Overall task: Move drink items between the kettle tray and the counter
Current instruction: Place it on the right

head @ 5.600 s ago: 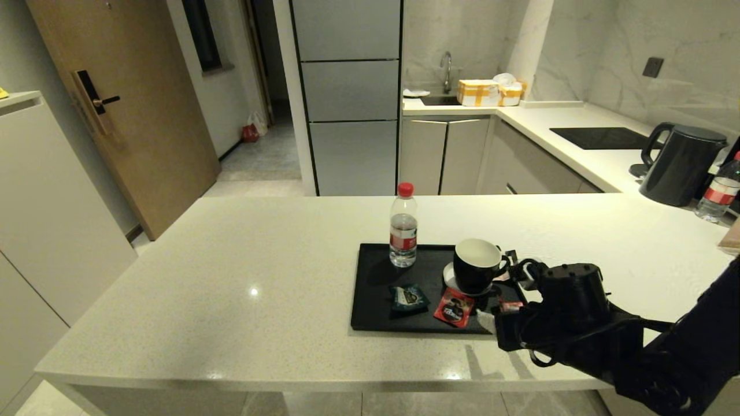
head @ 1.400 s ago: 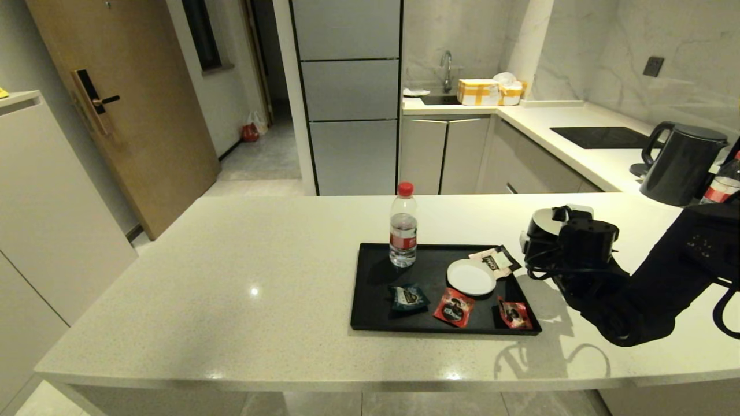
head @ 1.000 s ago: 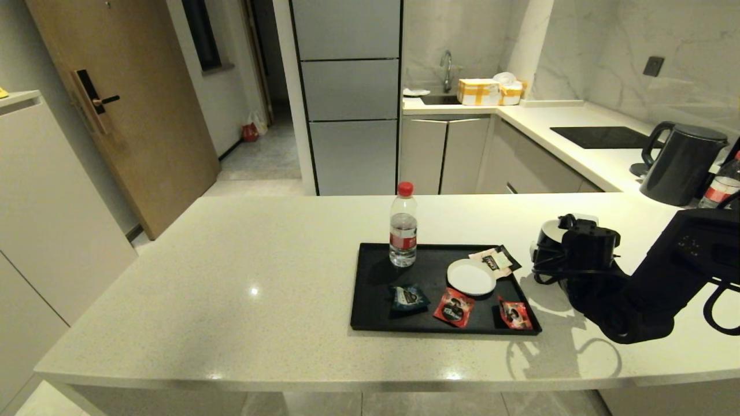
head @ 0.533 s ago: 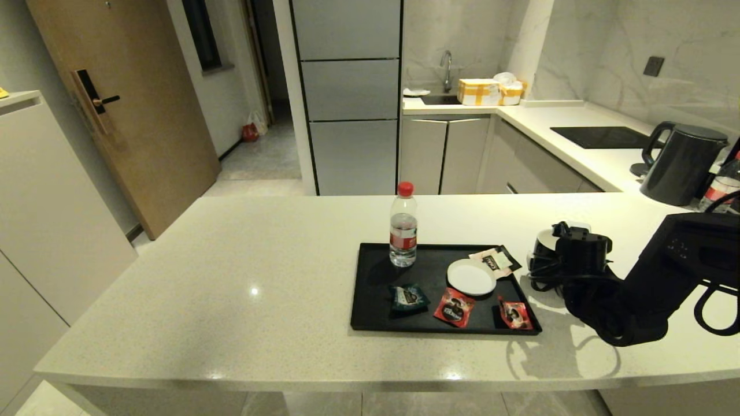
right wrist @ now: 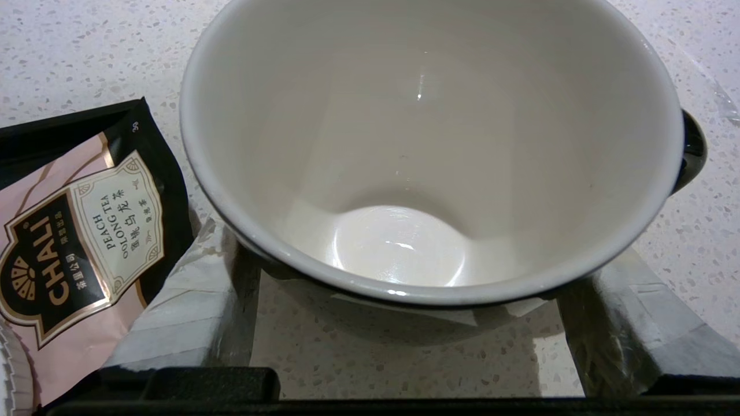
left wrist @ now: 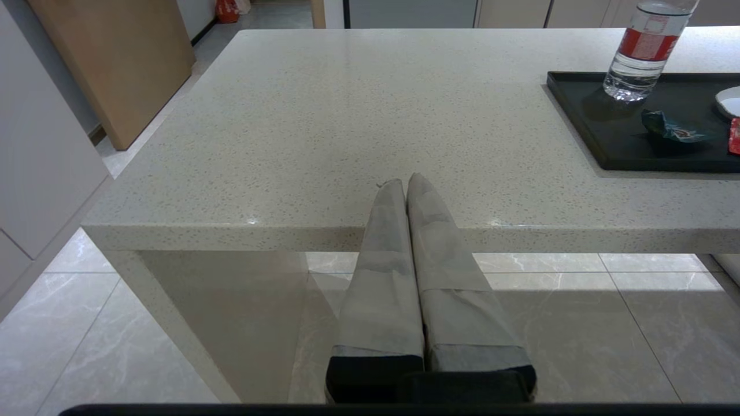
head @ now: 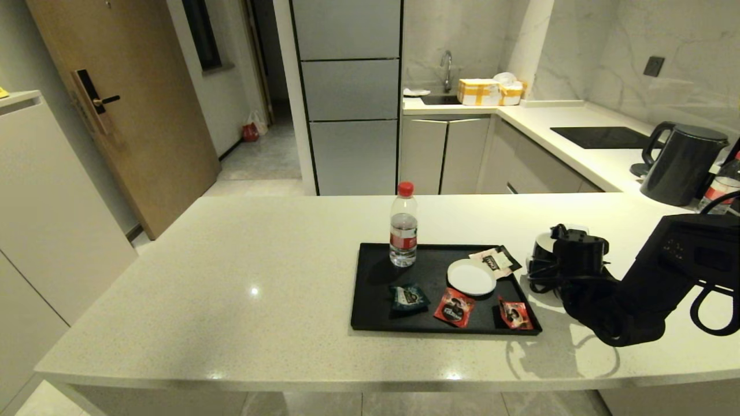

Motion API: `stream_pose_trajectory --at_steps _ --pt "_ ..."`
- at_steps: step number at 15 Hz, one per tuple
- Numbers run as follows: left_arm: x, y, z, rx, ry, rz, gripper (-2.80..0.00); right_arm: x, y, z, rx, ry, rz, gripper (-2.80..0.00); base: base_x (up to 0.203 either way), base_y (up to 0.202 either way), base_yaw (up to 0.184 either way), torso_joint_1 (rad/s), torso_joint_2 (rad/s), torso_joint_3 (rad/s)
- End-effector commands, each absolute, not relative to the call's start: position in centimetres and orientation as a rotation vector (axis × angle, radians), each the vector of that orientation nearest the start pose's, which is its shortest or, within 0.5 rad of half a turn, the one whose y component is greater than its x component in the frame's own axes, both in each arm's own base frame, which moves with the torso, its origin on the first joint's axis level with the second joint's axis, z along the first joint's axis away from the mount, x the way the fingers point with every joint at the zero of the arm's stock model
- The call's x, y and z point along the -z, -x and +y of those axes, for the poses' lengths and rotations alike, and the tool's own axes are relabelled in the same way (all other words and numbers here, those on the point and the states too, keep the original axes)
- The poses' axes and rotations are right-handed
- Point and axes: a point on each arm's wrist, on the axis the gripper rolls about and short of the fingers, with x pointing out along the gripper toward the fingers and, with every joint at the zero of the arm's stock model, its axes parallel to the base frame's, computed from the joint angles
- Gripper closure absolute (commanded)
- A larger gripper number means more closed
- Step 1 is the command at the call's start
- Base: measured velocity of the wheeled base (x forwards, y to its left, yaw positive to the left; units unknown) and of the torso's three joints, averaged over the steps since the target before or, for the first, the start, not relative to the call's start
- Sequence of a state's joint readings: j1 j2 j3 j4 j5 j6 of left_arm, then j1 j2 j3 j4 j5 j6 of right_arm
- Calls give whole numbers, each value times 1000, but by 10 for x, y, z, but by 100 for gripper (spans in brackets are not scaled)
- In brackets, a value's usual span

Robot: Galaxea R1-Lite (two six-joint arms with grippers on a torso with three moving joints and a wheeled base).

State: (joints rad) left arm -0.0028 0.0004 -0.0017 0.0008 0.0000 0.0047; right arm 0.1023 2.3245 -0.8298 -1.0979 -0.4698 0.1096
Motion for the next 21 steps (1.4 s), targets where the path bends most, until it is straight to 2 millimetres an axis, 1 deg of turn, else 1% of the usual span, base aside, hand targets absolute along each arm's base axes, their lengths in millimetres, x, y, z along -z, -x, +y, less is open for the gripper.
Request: stream_pose_trajectory --at_steps 1,8,9,21 --pt "-76 23 0 3 -5 -3 0 -10 -385 29 385 5 361 0 0 0 0 0 0 0" --pt "-76 23 0 3 -5 0 0 -10 -385 29 388 6 362 0 0 0 0 0 0 0" --pt "-76 23 0 3 -5 -2 0 -9 -385 29 389 6 362 -280 0 0 0 0 0 0" --pt "-76 23 0 3 -5 0 0 -11 -386 29 398 1 353 -280 0 0 0 0 0 0"
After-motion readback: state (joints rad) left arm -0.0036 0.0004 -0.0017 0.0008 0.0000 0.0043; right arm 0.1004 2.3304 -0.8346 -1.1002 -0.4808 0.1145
